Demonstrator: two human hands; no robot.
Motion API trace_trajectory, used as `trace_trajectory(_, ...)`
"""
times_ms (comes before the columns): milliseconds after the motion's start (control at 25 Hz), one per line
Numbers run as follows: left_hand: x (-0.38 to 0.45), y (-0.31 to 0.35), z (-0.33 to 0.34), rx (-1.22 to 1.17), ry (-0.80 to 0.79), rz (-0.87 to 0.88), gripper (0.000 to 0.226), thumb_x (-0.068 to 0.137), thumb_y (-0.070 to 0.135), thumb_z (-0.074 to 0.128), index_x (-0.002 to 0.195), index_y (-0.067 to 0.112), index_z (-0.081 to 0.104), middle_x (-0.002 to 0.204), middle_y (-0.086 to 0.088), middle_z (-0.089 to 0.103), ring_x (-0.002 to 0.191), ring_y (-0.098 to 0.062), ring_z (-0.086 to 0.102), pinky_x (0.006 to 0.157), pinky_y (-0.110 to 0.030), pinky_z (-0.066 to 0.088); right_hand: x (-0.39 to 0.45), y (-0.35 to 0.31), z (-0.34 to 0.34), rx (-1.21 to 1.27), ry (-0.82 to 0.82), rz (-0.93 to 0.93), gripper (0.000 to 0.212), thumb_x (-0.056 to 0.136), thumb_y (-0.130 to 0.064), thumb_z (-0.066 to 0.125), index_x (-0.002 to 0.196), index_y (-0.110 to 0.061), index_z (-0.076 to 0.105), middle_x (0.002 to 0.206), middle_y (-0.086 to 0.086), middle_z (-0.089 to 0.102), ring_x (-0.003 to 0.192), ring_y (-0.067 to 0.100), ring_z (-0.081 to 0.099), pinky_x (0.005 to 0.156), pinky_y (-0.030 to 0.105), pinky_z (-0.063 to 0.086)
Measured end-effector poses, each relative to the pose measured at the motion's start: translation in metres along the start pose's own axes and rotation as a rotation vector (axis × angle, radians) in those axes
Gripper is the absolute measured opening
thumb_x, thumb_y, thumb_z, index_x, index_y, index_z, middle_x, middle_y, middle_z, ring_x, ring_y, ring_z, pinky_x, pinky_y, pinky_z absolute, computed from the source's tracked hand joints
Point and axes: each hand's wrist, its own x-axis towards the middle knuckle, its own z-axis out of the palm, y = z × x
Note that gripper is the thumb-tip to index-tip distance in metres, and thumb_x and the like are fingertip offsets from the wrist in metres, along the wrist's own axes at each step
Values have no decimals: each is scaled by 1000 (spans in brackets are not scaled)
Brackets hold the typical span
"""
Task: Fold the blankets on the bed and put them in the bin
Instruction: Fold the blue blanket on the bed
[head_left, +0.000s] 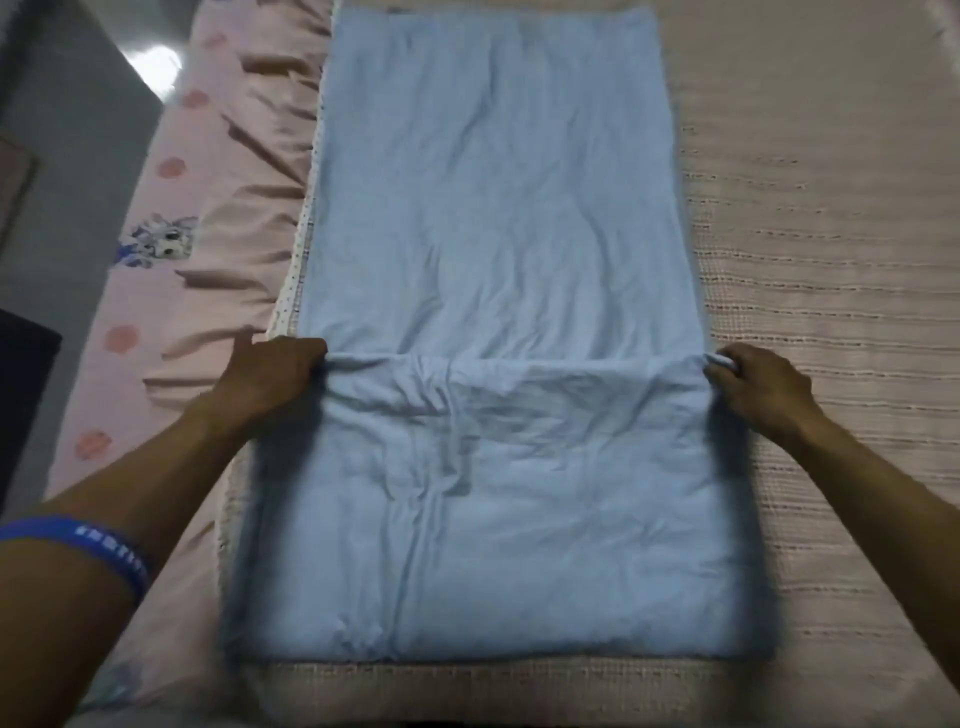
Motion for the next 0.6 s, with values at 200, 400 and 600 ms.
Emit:
trace_trajectory(200, 7, -2, 17, 22, 116, -115, 21, 90, 16, 44, 108, 15, 56, 114, -15, 60, 107, -38, 56, 111, -62, 17, 10, 0, 19, -96, 128, 35, 27, 94, -33, 47, 111, -16, 61, 115, 19, 64, 110, 43, 55, 96, 51, 34)
trace_trajectory(400, -76, 90, 80, 106, 311, 124, 56, 95, 39, 40, 146, 15, 39, 151, -20, 36, 132, -41, 41, 108, -68, 9, -79, -61, 80, -269, 235, -375, 56, 96, -34, 44, 150, -20, 33, 155, 15, 32, 136, 39, 35, 111, 61, 12)
trace_trajectory(600, -158, 33, 147, 115, 30, -234, 67, 95, 52, 18, 150, 18, 32, 155, -15, 30, 139, -39, 32, 108, -70, 12, -137, 3, 125, -475, 16, -253, 61, 96, -47, 25, 153, -26, 31, 159, 11, 27, 143, 39, 25, 110, 70, 6)
